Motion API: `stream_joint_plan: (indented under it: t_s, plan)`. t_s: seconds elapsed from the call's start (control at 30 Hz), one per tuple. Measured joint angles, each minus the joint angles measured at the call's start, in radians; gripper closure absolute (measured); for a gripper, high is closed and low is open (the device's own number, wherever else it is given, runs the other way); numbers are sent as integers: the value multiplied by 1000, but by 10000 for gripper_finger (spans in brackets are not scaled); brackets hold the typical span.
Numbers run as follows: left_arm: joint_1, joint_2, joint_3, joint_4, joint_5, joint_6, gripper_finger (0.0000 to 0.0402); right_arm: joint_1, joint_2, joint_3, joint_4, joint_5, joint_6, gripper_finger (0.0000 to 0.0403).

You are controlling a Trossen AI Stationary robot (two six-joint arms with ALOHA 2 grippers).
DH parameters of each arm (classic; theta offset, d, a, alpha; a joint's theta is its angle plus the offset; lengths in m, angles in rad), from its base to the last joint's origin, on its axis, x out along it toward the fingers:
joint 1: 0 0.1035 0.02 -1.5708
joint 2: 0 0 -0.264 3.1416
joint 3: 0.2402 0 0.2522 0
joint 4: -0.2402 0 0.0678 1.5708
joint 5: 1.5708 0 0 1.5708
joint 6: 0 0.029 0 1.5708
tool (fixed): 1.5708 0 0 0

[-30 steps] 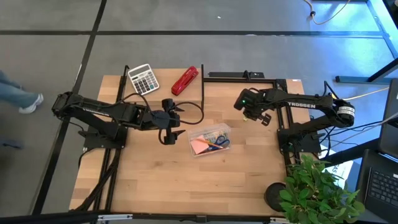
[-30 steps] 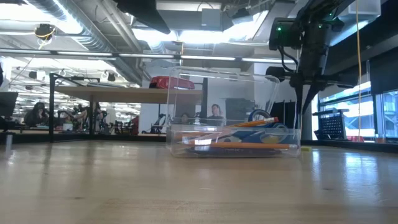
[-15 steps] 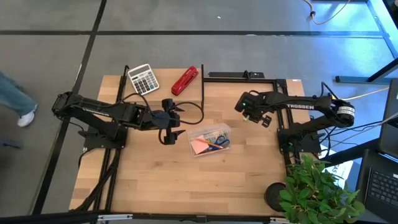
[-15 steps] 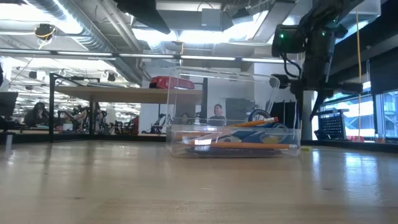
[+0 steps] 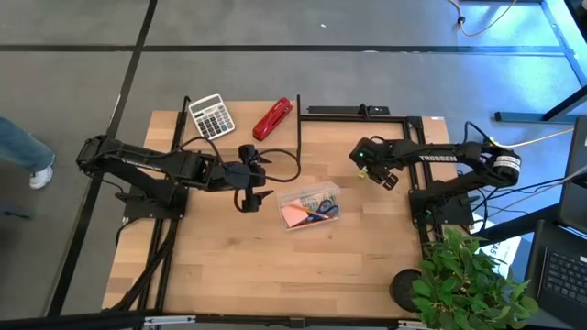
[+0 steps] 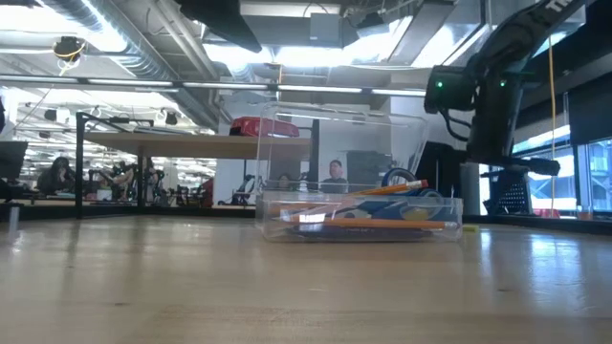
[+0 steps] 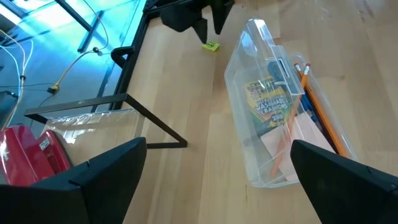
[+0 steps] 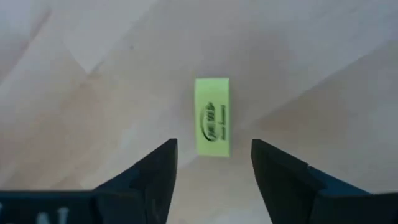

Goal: Pack school essentials
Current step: Put the yellow eraser into the transparent supply box

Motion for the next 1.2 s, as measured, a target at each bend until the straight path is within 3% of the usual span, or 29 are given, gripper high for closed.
stream_joint_plan:
  t_s: [0.53,0.87,1.2]
  plan:
    - [0,0,0,0,1,0,8,-3,118,-7,76,57,-12,185]
    - [0,0,0,0,2,0,8,-2,125,-8,77,72,-15,187]
    - [0,0,0,0,2,0,8,-3,127,-10,71,65,-18,263]
